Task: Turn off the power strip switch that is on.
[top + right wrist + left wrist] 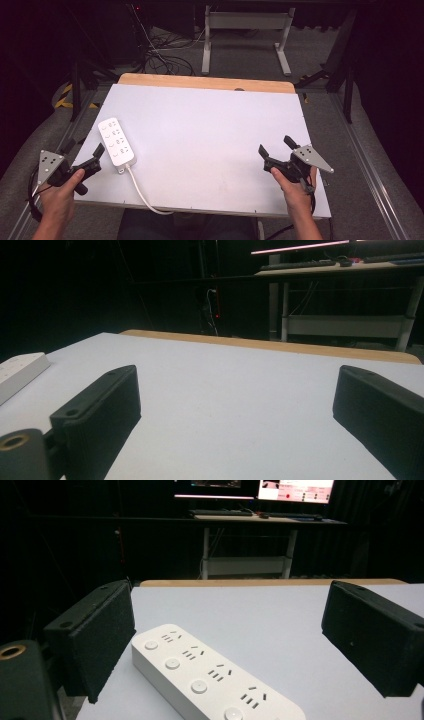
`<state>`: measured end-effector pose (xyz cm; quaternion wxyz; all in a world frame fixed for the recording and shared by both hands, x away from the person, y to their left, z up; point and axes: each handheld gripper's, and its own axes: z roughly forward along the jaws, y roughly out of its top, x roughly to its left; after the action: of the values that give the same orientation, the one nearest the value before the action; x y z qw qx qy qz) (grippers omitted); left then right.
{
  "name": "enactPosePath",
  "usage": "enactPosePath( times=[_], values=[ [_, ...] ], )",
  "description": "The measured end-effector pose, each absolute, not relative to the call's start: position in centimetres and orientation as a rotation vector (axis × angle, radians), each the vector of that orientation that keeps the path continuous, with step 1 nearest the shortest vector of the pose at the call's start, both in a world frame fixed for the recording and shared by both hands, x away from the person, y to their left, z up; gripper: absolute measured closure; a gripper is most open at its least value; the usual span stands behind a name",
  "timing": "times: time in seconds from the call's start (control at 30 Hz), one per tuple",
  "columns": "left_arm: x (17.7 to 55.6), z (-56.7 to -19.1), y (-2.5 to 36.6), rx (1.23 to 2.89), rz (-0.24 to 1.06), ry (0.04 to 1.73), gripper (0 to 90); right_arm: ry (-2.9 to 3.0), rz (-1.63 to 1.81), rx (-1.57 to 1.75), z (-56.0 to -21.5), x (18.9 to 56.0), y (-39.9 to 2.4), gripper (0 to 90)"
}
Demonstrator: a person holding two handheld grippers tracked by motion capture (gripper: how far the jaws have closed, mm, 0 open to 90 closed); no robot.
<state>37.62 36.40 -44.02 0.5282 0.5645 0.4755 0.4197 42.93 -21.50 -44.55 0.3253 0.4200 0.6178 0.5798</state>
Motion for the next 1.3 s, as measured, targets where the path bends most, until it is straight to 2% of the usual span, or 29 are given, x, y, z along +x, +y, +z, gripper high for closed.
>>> enactPosePath(
  times=[0.27, 0.67, 0.9, 1.2, 1.3],
  values=[
    [37.76, -43.92, 36.38, 1.333, 1.002, 1.136, 8.6, 1.620, 1.519, 1.106, -44.65, 42.99, -21.74, 5.5],
    [37.92, -43.73, 36.27, 1.309, 1.023, 1.181, 15.9, 1.616, 1.511, 1.097, -44.62, 42.94, -21.65, 5.6],
    [38.04, -43.81, 36.40, 1.315, 1.012, 1.185, 16.4, 1.619, 1.510, 1.098, -44.58, 42.79, -21.62, 5.6],
    [38.20, -43.88, 37.07, 1.292, 0.986, 1.208, 27.1, 1.639, 1.507, 1.085, -44.68, 42.96, -21.24, 5.6],
    [38.30, -43.91, 36.91, 1.296, 0.981, 1.209, 34.2, 1.636, 1.511, 1.087, -44.68, 42.96, -21.16, 5.6]
  ],
)
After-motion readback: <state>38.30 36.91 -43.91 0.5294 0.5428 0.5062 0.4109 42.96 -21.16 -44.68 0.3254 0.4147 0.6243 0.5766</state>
